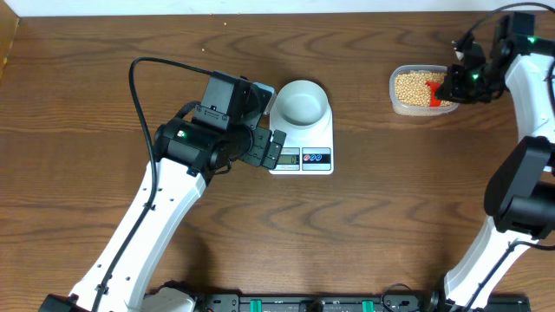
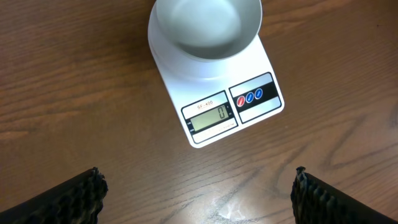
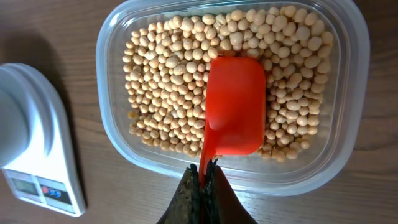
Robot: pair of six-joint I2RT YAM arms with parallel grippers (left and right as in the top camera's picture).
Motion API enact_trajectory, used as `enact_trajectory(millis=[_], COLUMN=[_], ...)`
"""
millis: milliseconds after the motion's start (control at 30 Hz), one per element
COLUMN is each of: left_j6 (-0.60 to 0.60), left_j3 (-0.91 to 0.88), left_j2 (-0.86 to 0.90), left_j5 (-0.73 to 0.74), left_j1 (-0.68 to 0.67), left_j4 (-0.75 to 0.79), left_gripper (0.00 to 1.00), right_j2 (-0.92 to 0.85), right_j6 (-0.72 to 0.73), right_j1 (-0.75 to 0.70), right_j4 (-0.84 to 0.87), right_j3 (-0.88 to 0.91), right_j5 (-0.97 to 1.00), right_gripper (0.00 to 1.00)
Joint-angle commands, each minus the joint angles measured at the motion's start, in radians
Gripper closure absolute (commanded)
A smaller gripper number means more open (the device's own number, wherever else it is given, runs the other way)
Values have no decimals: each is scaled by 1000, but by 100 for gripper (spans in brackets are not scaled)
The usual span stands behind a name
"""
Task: Scoop item into bowl and weigh 50g on scale
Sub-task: 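Lower the red scoop into the soybean tub with the right gripper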
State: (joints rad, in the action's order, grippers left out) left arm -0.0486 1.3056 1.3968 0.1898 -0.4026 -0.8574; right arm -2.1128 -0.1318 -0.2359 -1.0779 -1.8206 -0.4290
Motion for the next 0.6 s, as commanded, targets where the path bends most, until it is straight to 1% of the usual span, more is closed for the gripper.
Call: enact_trajectory(millis=[0, 267, 433, 567], left_j6=[8, 8, 8, 8], left_j3=[8, 8, 8, 8], left_j2=[-5, -5, -5, -5], left_j5=[9, 9, 9, 9], left_j1=[2, 2, 2, 2], left_j4=[-3, -3, -3, -3], left_gripper=[3, 3, 3, 3], right_j2=[-32, -32, -33, -33], right_j6=[15, 15, 15, 39], right_j1=[-16, -90, -112, -125], right_j4=[-10, 7, 18, 70], right_j3=[1, 3, 16, 59], right_j5=[-117, -254, -289, -339], right_gripper=[99, 99, 99, 99])
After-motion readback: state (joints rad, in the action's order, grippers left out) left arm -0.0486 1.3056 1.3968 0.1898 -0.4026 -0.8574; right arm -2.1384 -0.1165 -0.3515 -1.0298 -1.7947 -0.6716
